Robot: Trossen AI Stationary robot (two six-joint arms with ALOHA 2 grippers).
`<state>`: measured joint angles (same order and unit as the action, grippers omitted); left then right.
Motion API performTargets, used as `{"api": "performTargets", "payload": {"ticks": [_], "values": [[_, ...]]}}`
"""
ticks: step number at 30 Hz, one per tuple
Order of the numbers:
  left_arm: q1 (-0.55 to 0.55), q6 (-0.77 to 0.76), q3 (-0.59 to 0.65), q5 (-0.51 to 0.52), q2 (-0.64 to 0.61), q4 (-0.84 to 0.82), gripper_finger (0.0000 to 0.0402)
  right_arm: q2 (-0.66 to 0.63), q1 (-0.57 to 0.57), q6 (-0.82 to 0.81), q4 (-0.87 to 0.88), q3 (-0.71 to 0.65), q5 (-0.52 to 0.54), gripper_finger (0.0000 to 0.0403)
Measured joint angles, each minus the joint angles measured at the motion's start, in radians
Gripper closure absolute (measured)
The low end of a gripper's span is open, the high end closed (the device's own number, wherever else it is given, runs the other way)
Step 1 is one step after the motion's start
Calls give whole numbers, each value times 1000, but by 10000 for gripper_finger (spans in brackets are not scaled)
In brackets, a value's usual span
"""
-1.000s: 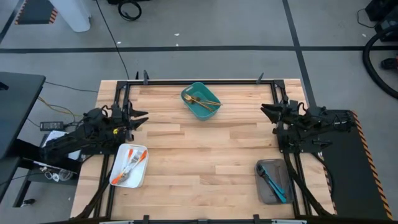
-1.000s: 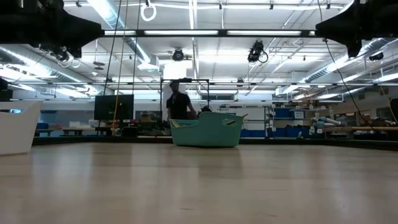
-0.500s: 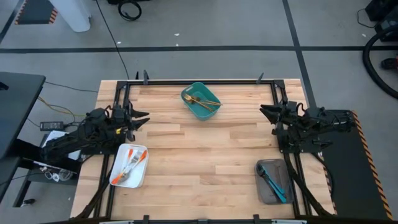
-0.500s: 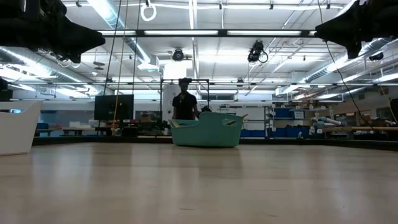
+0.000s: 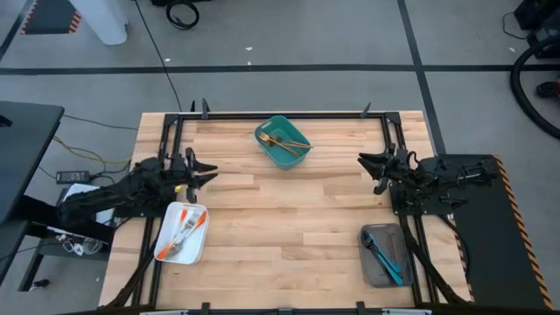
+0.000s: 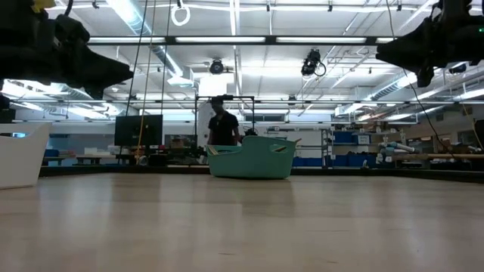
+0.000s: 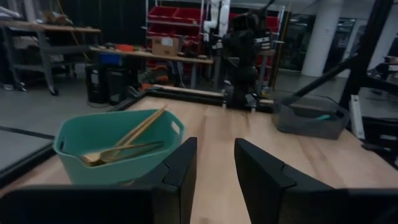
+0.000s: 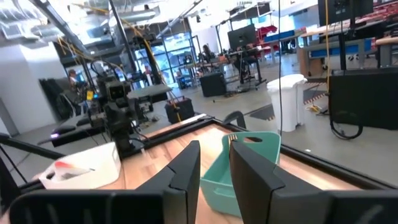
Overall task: Sort silverware by color (type)
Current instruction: Return to Home Position
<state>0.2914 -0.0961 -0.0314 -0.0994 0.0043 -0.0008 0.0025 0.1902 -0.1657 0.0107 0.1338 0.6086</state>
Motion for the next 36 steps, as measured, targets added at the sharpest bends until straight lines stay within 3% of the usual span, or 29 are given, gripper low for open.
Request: {"api": "performTargets", "payload": {"ticks": [12,22,36], "values": [[-116,54,23,150,1,33,286,1,0,-39,-130,-128,-3,310],[-133,90,24,164,2,42,286,3,-1,-56,-115,-128,53,310],[-133,66,24,166,2,75,286,3,-1,-69,-115,-128,45,310]]}}
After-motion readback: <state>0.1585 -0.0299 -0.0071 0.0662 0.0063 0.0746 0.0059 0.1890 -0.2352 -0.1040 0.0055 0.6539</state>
